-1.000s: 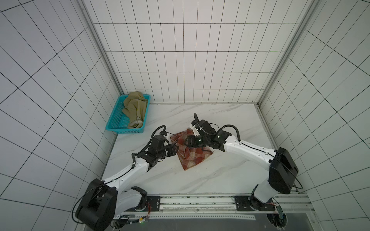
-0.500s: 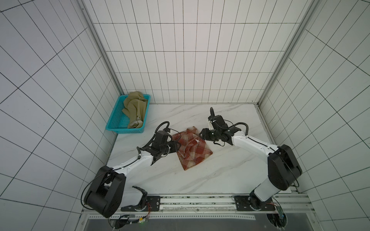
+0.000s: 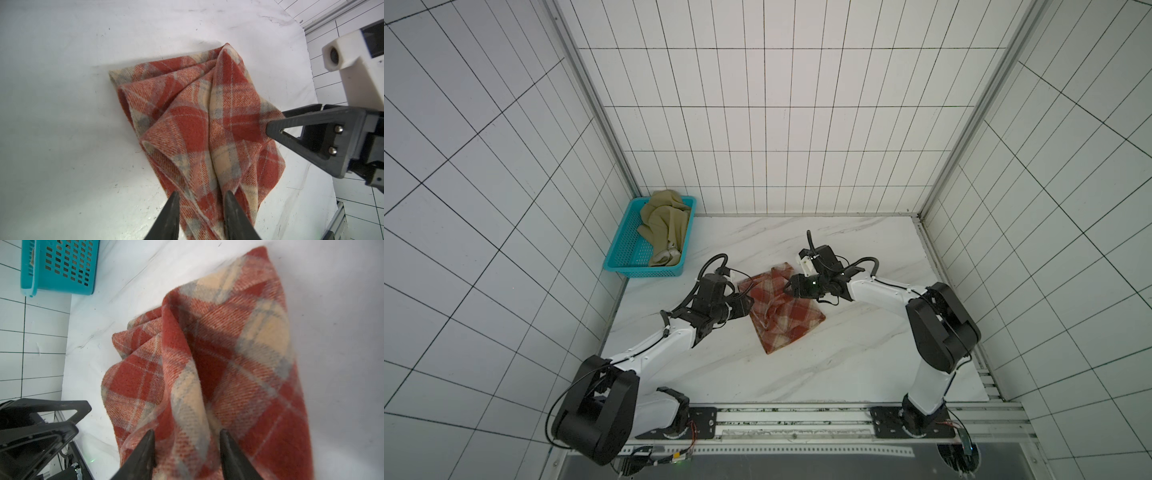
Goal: Fold and stack skirts
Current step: Smooth out the skirt at the center of the table.
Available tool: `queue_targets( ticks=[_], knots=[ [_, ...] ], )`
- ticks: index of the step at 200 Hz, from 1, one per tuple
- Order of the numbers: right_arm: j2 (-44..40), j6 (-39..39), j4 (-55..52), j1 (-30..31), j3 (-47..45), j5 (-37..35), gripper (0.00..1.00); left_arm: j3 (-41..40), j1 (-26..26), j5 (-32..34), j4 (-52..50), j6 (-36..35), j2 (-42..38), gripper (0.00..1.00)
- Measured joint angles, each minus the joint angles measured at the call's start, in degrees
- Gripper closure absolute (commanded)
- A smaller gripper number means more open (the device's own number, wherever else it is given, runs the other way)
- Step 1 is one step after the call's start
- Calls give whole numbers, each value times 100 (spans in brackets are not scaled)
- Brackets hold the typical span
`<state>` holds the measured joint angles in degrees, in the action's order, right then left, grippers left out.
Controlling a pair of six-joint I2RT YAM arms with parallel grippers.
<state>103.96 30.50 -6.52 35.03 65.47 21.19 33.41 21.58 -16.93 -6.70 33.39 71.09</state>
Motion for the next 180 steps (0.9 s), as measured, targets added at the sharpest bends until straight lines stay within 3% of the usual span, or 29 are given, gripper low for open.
queue_targets(
  ticks=[180],
  knots=[
    [1215, 219, 267, 468, 1685, 1003, 46, -44, -181, 35, -136, -94, -214, 62]
  ],
)
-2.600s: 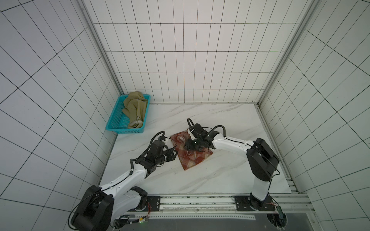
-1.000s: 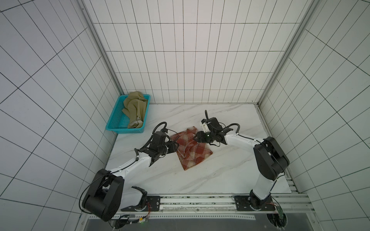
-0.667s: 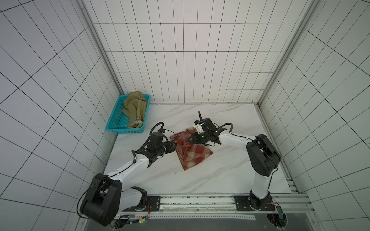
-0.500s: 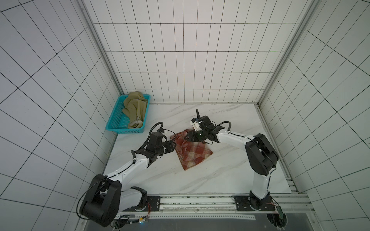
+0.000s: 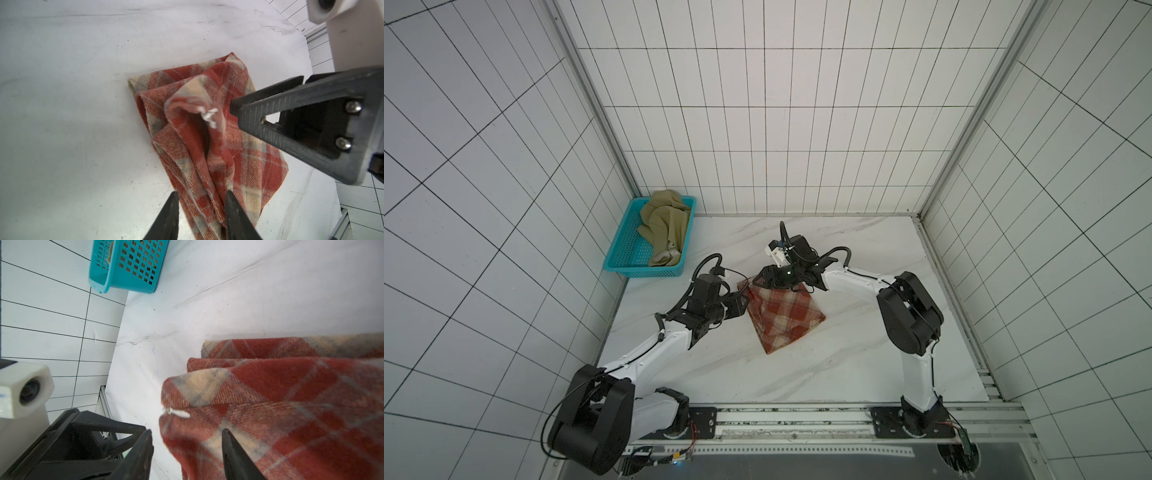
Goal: Fold and stack skirts
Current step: Smooth out the skirt at the center of the table, then rotate the skirt at the center of the table.
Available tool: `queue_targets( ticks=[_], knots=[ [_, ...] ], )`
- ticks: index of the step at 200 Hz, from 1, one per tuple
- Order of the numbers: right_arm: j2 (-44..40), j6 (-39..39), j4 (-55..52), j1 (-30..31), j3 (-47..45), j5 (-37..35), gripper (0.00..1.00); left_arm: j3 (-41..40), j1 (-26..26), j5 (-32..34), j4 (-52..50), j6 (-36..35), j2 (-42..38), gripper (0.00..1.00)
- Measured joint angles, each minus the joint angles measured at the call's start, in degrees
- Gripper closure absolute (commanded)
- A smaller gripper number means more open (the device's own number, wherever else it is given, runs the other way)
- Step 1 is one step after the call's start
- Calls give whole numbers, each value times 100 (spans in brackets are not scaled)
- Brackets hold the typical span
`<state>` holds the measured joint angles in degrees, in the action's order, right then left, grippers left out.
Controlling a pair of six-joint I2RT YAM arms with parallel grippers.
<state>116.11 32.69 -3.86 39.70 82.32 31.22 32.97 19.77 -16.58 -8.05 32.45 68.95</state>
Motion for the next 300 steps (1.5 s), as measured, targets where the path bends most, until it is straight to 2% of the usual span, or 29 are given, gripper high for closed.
queue_targets(
  ticks=[42, 65, 86, 117, 176, 254, 300],
  knots=[
    [24, 76, 83, 4, 125, 122, 46, 0, 0, -37, 0, -22, -11, 62],
    [-179, 83, 90, -44, 61, 9, 52, 50, 0, -149, 9, -20, 15, 62],
    [-868, 94, 219, -210, -479, -103, 67, 232, 4, -267, 66, -13, 175, 62],
    [-1707, 15, 317, -656, -1231, -326, 100, 616, 181, -317, 179, 7, 592, 62],
    [-1808, -236, 107, -826, -2015, -876, 100, 1128, 957, -210, 509, 212, 1311, 63],
    [-1744, -297, 105, -734, -2944, -1169, 100, 929, 953, 109, 551, 409, 2020, 66],
    [-1744, -166, 337, -175, -3359, -1416, 100, 809, 809, 262, 452, 413, 2157, 66]
  ],
)
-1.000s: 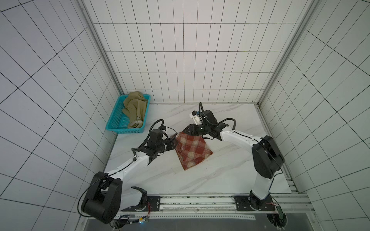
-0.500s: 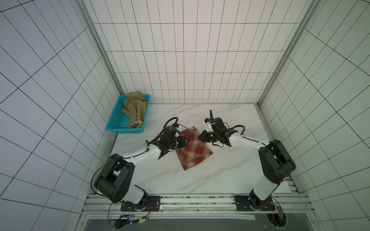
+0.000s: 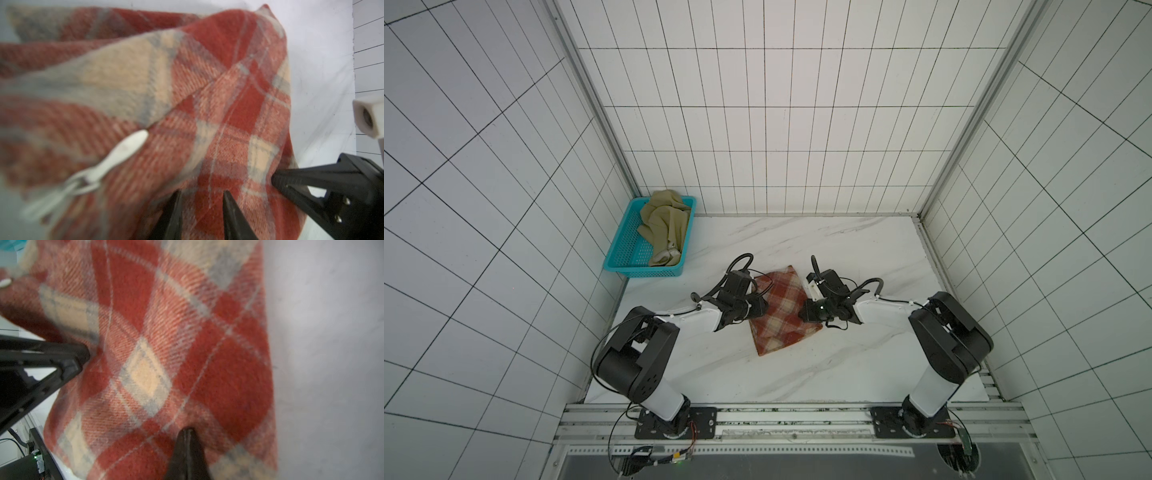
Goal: Fold and stack skirts
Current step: Rotate the skirt at the center of the table.
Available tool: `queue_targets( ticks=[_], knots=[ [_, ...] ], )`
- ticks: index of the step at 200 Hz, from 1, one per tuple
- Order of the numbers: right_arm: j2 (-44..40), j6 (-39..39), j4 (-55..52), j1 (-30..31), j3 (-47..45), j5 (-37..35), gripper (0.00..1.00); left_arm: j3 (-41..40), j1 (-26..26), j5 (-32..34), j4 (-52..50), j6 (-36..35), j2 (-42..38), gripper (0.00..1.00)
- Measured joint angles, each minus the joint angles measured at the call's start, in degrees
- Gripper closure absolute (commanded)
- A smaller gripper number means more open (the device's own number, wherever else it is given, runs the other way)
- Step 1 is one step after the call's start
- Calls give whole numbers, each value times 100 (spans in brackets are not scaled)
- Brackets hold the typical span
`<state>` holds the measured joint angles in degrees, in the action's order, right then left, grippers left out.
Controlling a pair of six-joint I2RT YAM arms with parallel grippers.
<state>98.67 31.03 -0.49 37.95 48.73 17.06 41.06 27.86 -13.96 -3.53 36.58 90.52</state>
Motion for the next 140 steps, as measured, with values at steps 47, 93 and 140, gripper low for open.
queue_targets(
  ticks=[47, 93, 140],
  knots=[
    [0, 251, 140, 896, 15, -289, 100, 129, -278, 57, -57, -170, 50, 66],
    [-157, 81, -273, 973, 286, -374, 100, 201, -264, 61, -179, -238, -662, 66],
    [-470, -339, -516, 35, 1067, -149, 100, -195, 39, 42, -50, 243, -1703, 65]
  ],
)
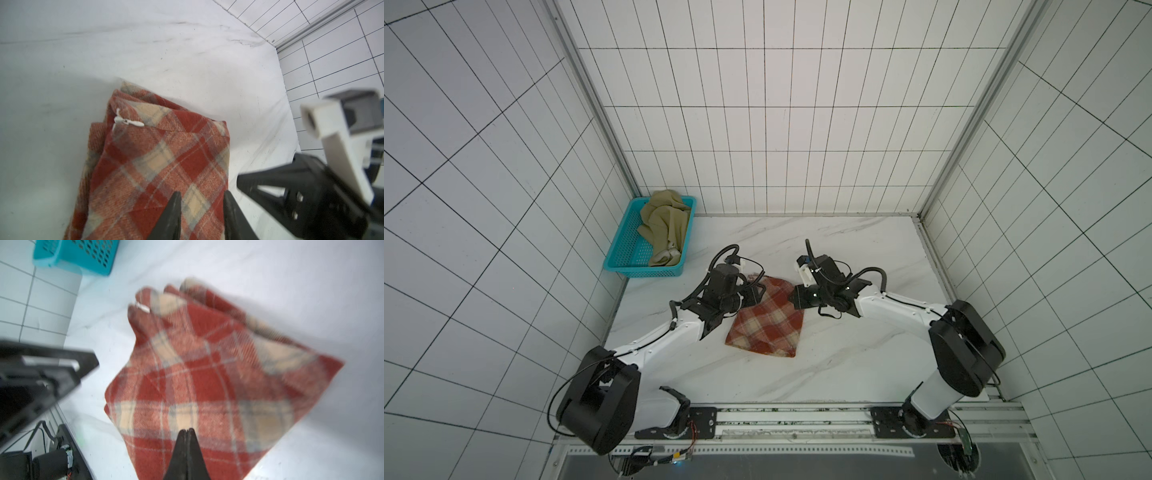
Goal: Fold and stack skirts
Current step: Rotate the skirt at the center of the table.
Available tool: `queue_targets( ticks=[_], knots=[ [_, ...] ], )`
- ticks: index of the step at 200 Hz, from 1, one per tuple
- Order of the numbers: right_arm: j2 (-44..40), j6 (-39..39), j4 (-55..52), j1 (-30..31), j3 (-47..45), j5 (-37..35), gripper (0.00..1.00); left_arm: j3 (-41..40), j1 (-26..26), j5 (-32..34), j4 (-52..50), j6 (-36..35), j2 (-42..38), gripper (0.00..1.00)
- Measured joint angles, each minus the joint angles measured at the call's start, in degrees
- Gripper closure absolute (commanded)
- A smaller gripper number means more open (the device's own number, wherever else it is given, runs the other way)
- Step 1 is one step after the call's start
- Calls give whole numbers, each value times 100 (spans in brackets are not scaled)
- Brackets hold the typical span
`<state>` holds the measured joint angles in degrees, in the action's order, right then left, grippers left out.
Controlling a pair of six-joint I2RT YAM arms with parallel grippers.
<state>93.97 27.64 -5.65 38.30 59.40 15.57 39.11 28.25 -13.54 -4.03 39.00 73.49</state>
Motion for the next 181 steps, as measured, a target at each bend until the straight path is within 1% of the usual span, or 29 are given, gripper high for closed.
queue_targets(
  ticks=[25, 56, 91, 123, 142, 181],
  knots=[
    [212, -197, -4, -393, 374, 197, 100, -474, 295, 0, 20, 280, -66, 66],
    [903, -337, 26, -557, 708, 411, 100, -861, 549, 4, 35, 494, 39, 66],
    [1604, -352, 42, -616, 769, 579, 100, -1040, 610, 44, 68, 560, 260, 66],
    [1683, -245, 256, -634, 715, 662, 100, -1062, 601, 264, -37, 433, 280, 66],
    [1530, -85, 634, -654, 310, 678, 100, -968, 472, 350, -170, 280, 391, 66],
    [841, 389, 1270, -614, -1014, 745, 100, -629, 131, 533, -269, -26, 785, 67]
  ],
)
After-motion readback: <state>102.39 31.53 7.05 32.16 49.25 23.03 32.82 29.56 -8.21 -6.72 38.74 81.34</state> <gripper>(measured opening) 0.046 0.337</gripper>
